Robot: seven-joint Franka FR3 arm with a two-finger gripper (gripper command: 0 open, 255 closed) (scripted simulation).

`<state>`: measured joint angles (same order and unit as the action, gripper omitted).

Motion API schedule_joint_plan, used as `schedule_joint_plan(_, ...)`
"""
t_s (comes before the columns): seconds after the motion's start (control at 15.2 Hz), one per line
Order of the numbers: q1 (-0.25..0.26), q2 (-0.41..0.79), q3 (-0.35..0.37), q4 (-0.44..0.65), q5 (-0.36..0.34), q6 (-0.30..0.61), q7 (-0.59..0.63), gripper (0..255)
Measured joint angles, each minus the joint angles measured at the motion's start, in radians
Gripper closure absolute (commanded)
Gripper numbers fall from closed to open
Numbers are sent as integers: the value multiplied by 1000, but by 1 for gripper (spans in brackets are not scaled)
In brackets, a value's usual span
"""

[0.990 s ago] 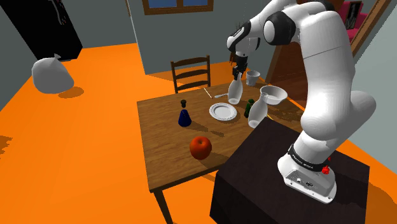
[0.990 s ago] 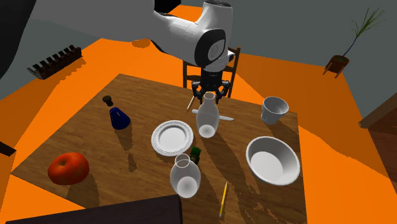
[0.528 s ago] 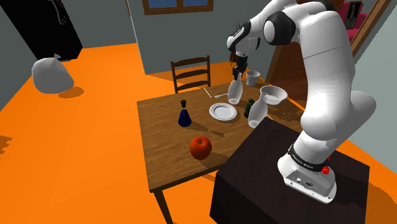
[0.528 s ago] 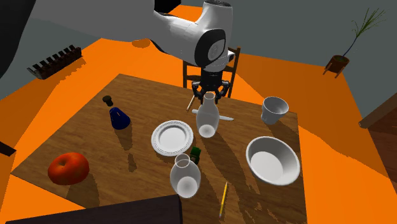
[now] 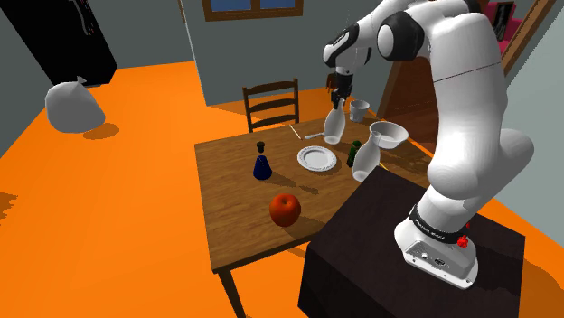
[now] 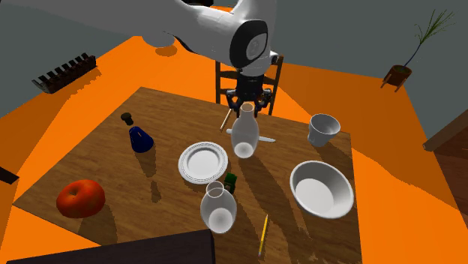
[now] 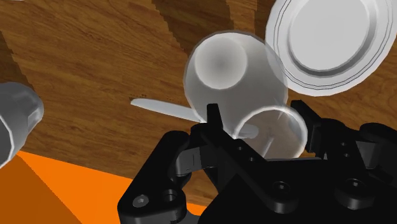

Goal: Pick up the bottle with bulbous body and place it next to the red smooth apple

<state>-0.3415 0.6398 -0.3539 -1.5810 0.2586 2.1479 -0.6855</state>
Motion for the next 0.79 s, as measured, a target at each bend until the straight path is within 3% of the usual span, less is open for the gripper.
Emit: schedule_joint_plan(0.79, 9, -74, -20, 48, -31, -119, 19, 255)
